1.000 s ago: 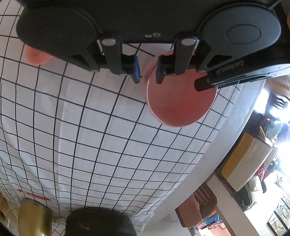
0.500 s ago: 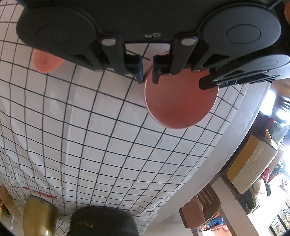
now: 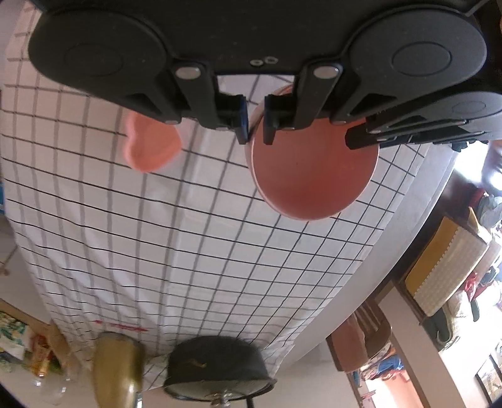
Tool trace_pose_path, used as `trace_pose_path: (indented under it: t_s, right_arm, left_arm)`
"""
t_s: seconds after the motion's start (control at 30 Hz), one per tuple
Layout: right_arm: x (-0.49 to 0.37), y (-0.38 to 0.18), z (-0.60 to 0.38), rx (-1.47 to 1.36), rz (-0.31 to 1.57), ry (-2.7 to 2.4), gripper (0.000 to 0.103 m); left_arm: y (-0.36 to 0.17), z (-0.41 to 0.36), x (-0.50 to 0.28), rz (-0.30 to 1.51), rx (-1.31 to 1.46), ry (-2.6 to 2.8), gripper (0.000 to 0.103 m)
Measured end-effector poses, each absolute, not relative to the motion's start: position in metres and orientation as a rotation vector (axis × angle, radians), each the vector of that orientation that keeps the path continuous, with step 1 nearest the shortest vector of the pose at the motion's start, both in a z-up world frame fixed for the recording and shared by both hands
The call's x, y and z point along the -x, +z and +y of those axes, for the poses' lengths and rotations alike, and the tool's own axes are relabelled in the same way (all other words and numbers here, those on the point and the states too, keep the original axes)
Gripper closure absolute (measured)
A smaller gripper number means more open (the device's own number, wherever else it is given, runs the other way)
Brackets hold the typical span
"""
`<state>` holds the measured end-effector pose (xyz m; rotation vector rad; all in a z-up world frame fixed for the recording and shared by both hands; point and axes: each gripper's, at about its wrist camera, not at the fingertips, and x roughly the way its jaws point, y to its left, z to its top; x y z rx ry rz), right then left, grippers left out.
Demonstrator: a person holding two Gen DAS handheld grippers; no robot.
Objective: Organize plates and bowls
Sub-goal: 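Lift the pink bowl and carry it with both tools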
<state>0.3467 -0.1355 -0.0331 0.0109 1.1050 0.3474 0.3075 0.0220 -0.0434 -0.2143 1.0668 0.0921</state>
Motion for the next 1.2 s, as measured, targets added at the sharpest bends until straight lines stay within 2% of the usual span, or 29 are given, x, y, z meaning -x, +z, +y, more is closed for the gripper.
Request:
trace_pose_path:
  t_s: [0.6,1.2]
  right_arm:
    - [-0.235,0.009,-0.208,-0.067,1.049,0.211,0.096]
    - [-0.133,0.004,-0.282,-0.165,1.056,0.044,0.096]
  left_arm:
    - [0.0,-0.053,-0.214,1.049,0.116,-0.078,0.091]
    - [-0.016,-0.131,-0.146,1.129,0.024,-0.275,0.091]
